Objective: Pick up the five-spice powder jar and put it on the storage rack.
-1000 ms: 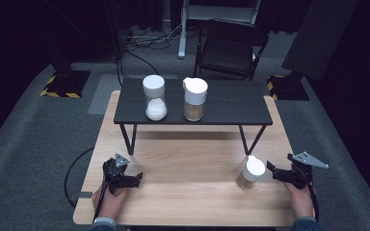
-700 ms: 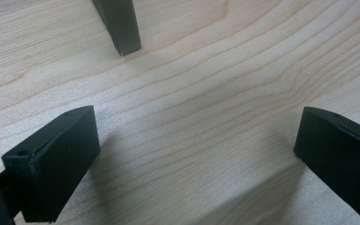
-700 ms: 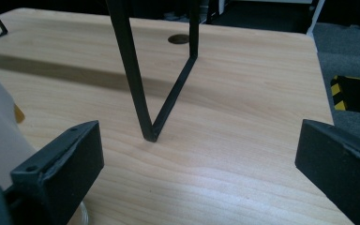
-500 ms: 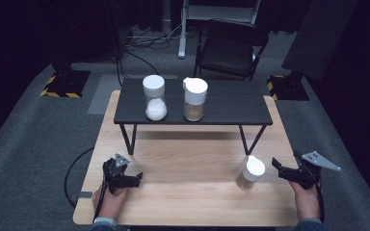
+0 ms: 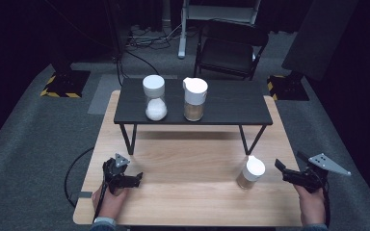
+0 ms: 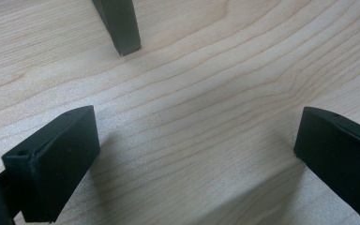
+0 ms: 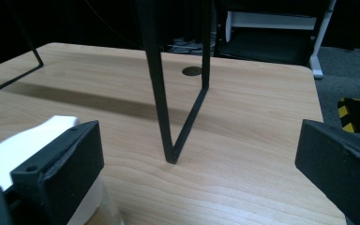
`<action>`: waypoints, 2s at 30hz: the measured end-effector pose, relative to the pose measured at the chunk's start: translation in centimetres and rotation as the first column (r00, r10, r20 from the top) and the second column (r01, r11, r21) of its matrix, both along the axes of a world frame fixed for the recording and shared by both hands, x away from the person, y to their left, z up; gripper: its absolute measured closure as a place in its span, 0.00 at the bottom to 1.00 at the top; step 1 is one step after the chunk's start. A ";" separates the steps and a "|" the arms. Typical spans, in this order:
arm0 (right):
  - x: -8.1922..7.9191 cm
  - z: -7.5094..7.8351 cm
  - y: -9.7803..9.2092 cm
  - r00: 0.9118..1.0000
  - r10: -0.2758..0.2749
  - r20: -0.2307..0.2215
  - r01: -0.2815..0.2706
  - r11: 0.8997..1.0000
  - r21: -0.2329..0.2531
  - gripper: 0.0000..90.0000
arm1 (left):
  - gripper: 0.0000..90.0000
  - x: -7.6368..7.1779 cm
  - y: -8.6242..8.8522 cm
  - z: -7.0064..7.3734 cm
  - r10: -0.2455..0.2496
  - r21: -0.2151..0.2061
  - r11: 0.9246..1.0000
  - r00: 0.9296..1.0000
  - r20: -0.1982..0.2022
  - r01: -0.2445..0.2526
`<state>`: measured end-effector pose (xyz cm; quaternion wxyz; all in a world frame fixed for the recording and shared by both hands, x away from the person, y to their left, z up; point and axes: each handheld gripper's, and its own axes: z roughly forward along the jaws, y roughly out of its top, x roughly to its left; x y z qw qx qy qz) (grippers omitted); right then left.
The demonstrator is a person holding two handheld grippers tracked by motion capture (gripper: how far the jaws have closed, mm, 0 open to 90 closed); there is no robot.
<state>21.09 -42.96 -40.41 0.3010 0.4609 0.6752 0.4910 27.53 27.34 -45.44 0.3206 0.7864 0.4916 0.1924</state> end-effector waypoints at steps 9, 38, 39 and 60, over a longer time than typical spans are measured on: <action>-1.0 0.4 0.3 0.999 0.038 0.012 -0.038 0.999 0.016 0.01 | 0.00 0.0 0.0 0.0 0.000 0.000 1.000 1.000 0.000 0.000; -1.3 -0.2 3.2 0.986 0.165 0.021 -0.165 0.986 -0.003 0.00 | 0.00 0.0 0.0 0.0 -0.001 0.002 1.000 1.000 0.001 0.001; -1.3 -0.2 3.3 0.985 0.171 0.018 -0.171 0.985 -0.003 0.00 | 0.00 0.0 0.0 0.0 -0.001 0.000 1.000 1.000 0.001 0.001; -0.2 -1.3 5.1 0.976 0.216 -0.015 -0.216 0.976 -0.027 0.00 | 0.00 0.0 -0.1 0.0 0.002 0.002 1.000 1.000 0.004 -0.002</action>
